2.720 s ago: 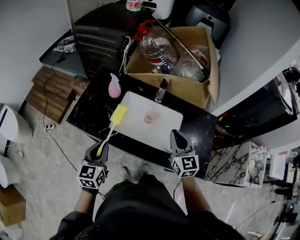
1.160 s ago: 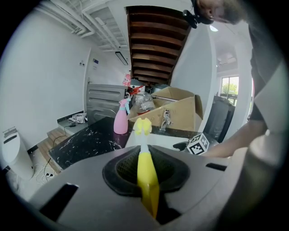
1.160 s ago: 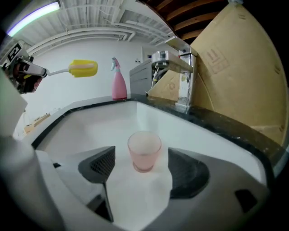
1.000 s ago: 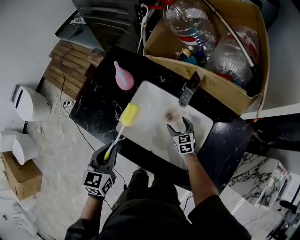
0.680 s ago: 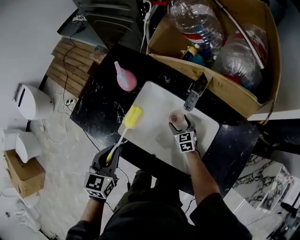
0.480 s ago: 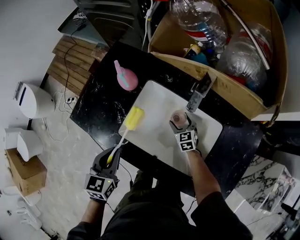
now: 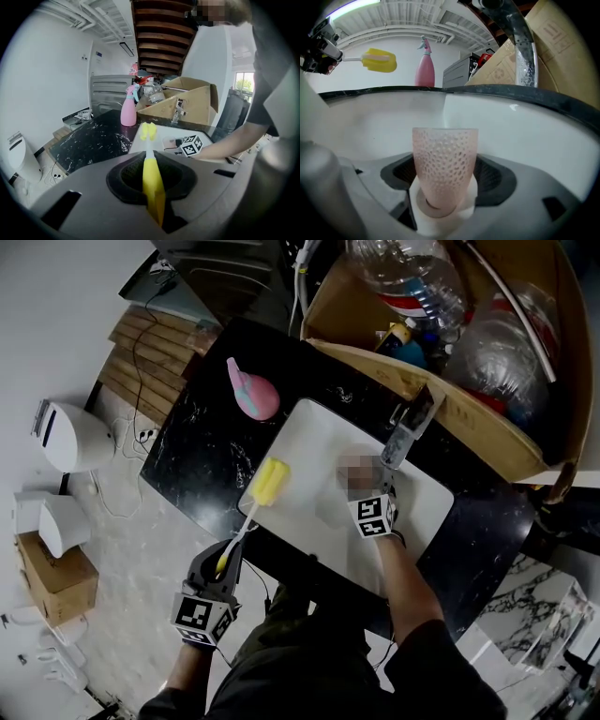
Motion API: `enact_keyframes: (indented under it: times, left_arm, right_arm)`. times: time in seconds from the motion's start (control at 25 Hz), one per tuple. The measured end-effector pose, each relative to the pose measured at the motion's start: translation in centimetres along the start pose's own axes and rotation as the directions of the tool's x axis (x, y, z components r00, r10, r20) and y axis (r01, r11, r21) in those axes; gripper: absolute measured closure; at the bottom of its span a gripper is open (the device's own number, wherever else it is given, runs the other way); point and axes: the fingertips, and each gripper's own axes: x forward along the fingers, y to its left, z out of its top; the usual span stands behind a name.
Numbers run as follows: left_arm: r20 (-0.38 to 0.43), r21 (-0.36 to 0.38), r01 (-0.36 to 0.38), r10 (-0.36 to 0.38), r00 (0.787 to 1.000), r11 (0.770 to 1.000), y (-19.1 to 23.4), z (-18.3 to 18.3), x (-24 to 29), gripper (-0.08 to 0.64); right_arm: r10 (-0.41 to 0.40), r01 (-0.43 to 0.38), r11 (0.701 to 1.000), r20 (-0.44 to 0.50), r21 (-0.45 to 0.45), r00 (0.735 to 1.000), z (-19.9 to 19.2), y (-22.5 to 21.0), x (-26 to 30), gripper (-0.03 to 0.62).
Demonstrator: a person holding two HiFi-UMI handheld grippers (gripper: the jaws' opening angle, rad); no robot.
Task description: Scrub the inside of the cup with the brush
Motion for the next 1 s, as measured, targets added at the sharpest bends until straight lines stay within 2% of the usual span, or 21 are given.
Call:
enact_keyframes:
  times: [0.24, 0.48, 0.84, 1.0]
  left_arm:
    - [-0.005, -0.004, -0.013, 0.013, 1.0, 1.0, 0.3, -0.2, -0.2, 0.525]
    - [0.009, -0.002, -0.003, 0.003, 1.0, 1.0, 0.4, 0.0, -0.4, 0.525]
    - [0.046, 0.018, 0.045, -0.046, 0.998, 0.999, -0.1, 1.4, -1.5, 0.525]
    - [0.074, 0.033, 0.074, -0.077, 0.994, 0.997, -0.4, 2.5, -2.7, 0.525]
  right_arm:
    - [0.004, -0.004, 1.0, -0.003, -0.009, 1.0, 0.4, -0.1, 0.4, 0.232]
    - [-0.021, 0.023, 0.999, 0.026, -0.048, 0.999, 1.8, -0.8, -1.4, 0.232]
    - [-0.055, 0.057, 0.99, 0.019, -0.132, 0.998, 3.3, -0.4, -7.1, 0.232]
    - [-0.09, 0.095, 0.979, 0.038, -0.179, 0.995, 5.3, -0.2, -10.7, 0.232]
